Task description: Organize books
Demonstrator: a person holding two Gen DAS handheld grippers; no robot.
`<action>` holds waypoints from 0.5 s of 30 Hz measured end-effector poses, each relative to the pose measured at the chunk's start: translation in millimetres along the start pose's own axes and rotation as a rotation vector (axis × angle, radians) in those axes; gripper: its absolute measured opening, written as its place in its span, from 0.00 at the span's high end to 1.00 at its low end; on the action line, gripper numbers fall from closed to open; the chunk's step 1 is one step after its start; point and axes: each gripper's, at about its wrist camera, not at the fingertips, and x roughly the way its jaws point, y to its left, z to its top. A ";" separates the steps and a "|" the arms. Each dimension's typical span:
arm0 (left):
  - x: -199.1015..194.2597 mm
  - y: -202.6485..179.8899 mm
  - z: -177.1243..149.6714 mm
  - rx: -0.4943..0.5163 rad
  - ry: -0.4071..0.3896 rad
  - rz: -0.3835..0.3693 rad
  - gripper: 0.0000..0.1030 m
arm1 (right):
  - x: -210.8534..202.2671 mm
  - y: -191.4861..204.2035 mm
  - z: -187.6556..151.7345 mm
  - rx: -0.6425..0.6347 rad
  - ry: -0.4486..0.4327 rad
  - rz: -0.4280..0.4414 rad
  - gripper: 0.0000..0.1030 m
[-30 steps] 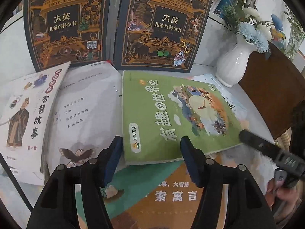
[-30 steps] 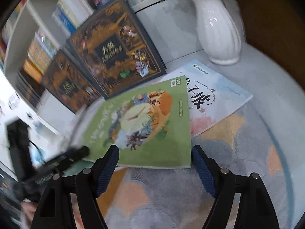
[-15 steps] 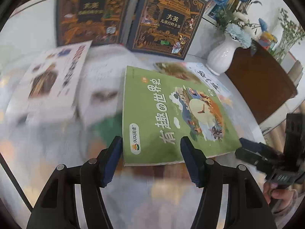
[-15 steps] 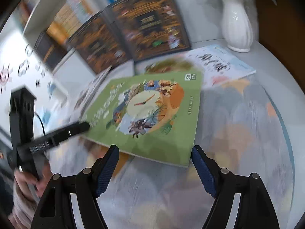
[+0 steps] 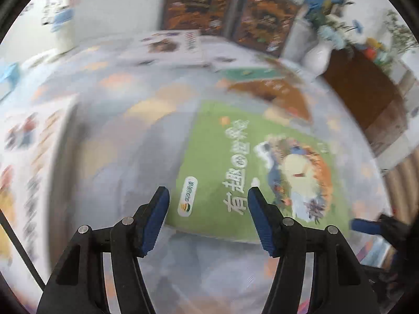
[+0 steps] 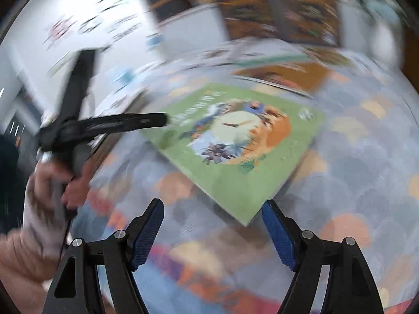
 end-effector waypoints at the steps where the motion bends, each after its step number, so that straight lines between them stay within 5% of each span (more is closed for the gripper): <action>1: -8.0 4.9 -8.2 -0.007 -0.019 0.054 0.43 | -3.4 8.9 -1.3 -0.038 -0.002 -0.009 0.30; 6: -38.7 1.9 -39.2 -0.021 -0.074 0.042 0.42 | -16.5 5.0 25.6 -0.107 -0.045 -0.090 0.29; 12: -17.6 -21.3 -59.8 0.004 0.060 -0.113 0.42 | 45.4 -53.4 96.3 -0.071 0.037 -0.083 0.30; 15: -7.9 -29.5 -57.6 0.060 0.047 -0.084 0.40 | 69.2 -70.6 111.3 -0.061 0.051 -0.091 0.30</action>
